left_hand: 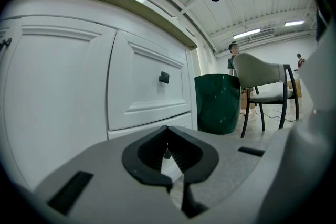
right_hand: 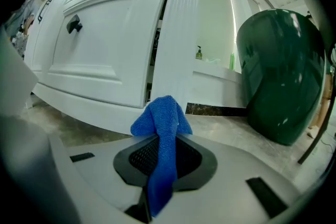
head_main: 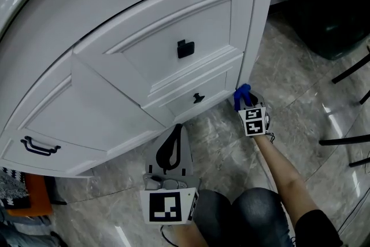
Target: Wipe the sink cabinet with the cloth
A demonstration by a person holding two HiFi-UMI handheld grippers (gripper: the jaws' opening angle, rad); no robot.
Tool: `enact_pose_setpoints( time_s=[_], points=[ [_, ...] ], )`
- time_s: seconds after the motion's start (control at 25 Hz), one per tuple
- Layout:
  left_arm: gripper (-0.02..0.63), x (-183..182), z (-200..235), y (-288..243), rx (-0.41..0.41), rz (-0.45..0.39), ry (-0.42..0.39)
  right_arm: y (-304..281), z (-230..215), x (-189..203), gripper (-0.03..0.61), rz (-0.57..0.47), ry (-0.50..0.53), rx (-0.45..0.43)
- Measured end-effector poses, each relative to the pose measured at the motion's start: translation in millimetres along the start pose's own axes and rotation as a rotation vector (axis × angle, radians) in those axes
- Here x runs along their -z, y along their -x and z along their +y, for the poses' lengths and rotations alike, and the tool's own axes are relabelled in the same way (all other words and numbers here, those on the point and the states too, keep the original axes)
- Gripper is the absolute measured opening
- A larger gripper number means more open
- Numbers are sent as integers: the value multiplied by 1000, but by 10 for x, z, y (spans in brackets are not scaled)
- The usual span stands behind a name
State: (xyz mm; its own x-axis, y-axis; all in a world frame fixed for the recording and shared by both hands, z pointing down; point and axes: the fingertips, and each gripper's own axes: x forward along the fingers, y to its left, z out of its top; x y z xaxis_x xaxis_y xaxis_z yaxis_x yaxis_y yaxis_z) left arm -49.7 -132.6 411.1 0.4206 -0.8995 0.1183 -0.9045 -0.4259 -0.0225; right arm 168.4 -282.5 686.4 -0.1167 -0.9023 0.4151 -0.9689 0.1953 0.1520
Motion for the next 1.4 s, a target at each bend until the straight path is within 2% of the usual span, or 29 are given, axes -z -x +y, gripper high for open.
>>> enact_pose_setpoints(
  time_s=[0.16, 0.28, 0.36, 0.48, 0.56, 0.64, 0.76, 0.88, 0.92, 1.04, 1.08, 1.16, 1.28, 1.4],
  points=[
    [5, 6, -70, 5, 11, 1, -11, 64, 2, 16, 58, 19, -35, -37],
    [5, -20, -114, 14, 11, 26, -3, 355, 60, -141, 58, -26, -147, -99],
    [5, -76, -129, 31, 26, 43, -3, 718, 66, -394, 58, -105, -231, -138],
    [5, -252, -178, 11, 70, 39, 73, 1430, 41, -846, 58, -214, -347, -209],
    [5, -421, -191, -33, 85, 29, 122, 1880, 55, -1132, 58, -224, -379, -245],
    [5, -662, -189, -46, 72, 37, 148, 2277, 121, -1421, 58, -187, -358, -279],
    [5, -1172, -253, 99, 74, 55, 169, 2821, 186, -1929, 58, -119, -283, -320],
    [5, -1795, -395, 360, 113, 65, 156, 3354, 93, -2565, 58, -80, -212, -299],
    [5, -2013, -453, 473, 135, 80, 132, 3558, 44, -2805, 58, -75, -192, -288],
    [5, -2668, -632, 886, 237, 178, -36, 4189, -98, -3520, 58, -47, -148, -274],
    [5, -2916, -682, 1011, 255, 193, -55, 4384, -149, -3755, 58, -25, -129, -273],
    [5, -3446, -766, 1228, 265, 191, -15, 4762, -259, -4180, 58, 31, -97, -276],
    [5, -4240, -794, 1516, 209, 165, 158, 5267, -431, -4807, 58, 49, -86, -301],
    [5, -4977, -736, 1767, 138, 132, 200, 5654, -632, -5430, 58, 1, -43, -303]
  ],
)
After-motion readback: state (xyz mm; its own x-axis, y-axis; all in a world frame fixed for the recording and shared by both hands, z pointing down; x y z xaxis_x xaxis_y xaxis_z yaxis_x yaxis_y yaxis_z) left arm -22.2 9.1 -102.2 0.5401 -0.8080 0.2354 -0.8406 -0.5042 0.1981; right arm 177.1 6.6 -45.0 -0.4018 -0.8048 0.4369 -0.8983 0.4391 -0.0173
